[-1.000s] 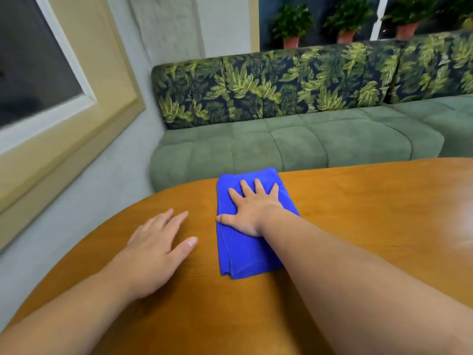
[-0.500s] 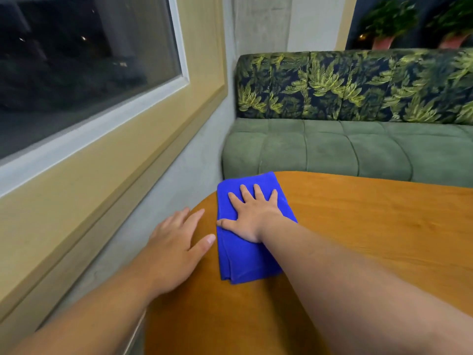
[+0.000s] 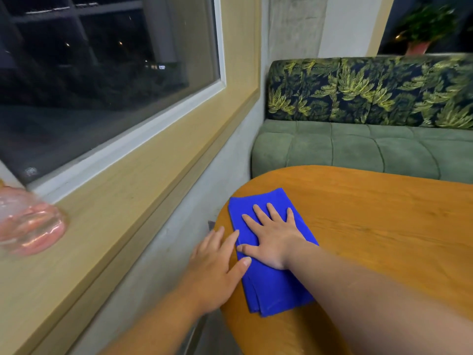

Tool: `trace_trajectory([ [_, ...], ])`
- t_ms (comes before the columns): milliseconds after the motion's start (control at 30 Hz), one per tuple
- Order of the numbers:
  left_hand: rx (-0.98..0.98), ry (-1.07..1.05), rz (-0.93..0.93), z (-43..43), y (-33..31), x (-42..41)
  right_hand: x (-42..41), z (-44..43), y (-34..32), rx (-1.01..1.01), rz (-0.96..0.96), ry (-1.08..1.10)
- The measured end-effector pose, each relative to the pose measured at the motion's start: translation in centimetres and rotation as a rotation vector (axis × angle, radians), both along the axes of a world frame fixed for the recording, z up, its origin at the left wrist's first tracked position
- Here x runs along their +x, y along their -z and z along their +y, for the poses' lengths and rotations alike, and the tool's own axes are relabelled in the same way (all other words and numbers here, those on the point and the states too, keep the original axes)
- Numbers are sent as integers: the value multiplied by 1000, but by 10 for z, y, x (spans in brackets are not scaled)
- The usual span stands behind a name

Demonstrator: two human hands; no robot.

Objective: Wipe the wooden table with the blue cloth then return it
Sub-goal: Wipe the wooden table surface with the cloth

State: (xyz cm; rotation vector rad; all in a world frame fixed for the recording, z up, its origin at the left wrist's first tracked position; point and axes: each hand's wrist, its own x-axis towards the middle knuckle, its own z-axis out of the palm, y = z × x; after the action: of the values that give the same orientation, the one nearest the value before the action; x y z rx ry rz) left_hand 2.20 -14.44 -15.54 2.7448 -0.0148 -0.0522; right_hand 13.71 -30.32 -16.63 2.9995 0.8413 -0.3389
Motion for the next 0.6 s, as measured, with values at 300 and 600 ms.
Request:
trace_trajectory([
  [300, 111, 190, -72, -74, 1, -76, -99, -60, -2, -1, 17, 48],
  [600, 106, 430, -68, -147, 2, -133, -161, -145, 0, -11, 14, 267],
])
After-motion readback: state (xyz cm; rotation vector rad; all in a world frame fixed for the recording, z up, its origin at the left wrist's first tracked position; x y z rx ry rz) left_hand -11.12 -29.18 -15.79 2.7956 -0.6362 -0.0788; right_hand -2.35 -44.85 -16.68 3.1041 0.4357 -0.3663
